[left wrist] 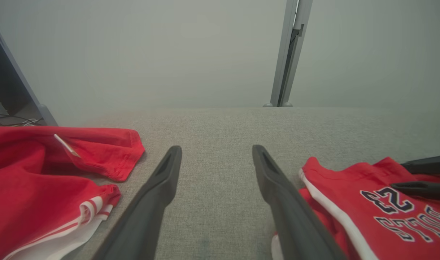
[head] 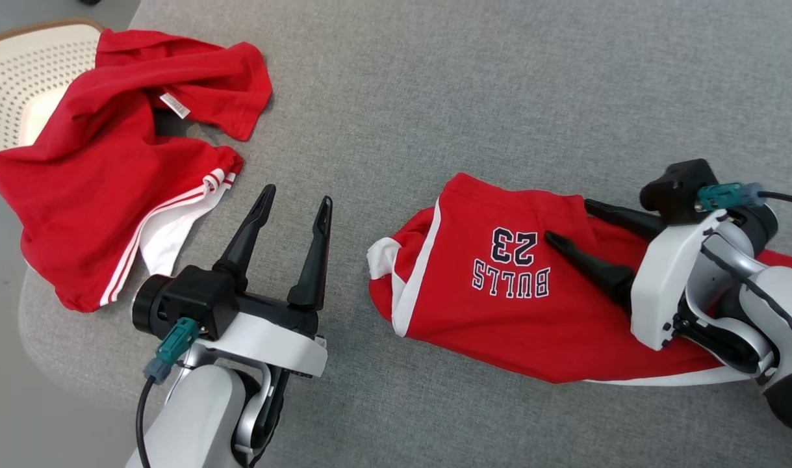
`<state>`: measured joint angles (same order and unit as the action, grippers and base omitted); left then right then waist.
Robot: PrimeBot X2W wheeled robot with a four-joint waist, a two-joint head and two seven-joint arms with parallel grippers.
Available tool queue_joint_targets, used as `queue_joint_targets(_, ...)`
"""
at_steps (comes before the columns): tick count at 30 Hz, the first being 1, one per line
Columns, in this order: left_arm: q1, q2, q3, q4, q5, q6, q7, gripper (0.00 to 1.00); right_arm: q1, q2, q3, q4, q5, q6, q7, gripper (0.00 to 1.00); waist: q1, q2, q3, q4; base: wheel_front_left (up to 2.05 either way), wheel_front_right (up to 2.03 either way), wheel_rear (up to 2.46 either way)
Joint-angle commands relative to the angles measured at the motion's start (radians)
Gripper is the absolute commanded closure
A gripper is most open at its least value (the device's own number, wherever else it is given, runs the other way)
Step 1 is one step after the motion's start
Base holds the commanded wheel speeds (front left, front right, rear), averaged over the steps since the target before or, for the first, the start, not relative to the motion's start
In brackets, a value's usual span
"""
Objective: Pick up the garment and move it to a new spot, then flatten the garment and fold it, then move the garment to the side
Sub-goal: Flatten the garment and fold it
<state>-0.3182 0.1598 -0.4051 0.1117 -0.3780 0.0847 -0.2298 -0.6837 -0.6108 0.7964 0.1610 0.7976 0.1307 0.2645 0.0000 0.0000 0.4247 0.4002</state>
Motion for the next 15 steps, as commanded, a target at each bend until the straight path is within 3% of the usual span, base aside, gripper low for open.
queue_joint_targets(1,-0.024,-0.003,0.002,0.014,-0.004,-0.007,-0.009,0.0,-0.038,-0.02,0.036,0.002,0.016,0.0,-0.016,0.0,0.0,0.0,0.015,0.013,0.0,0.0,0.0)
queue_joint_targets(2,-0.026,-0.004,0.003,0.018,-0.004,-0.006,-0.011,0.0,-0.051,-0.02,0.051,0.005,0.027,0.0,-0.026,0.6,0.0,0.0,0.016,0.012,0.0,0.0,0.0)
queue_joint_targets(3,-0.027,-0.006,0.004,0.023,-0.004,-0.006,-0.013,0.0,-0.064,-0.021,0.069,0.005,0.03,0.0,-0.041,0.98,0.0,0.0,0.016,0.01,0.0,0.0,0.0)
queue_joint_targets(10,-0.035,-0.002,0.016,0.044,0.001,-0.005,-0.024,0.0,-0.125,-0.041,0.146,-0.017,0.061,0.0,-0.138,1.0,0.0,0.0,0.002,-0.025,0.0,0.0,0.0)
queue_joint_targets(15,-0.033,0.009,0.028,0.041,0.006,0.004,-0.026,0.0,-0.14,-0.063,0.133,-0.042,0.049,0.0,-0.219,1.0,0.0,0.0,-0.018,-0.061,0.0,0.0,0.0)
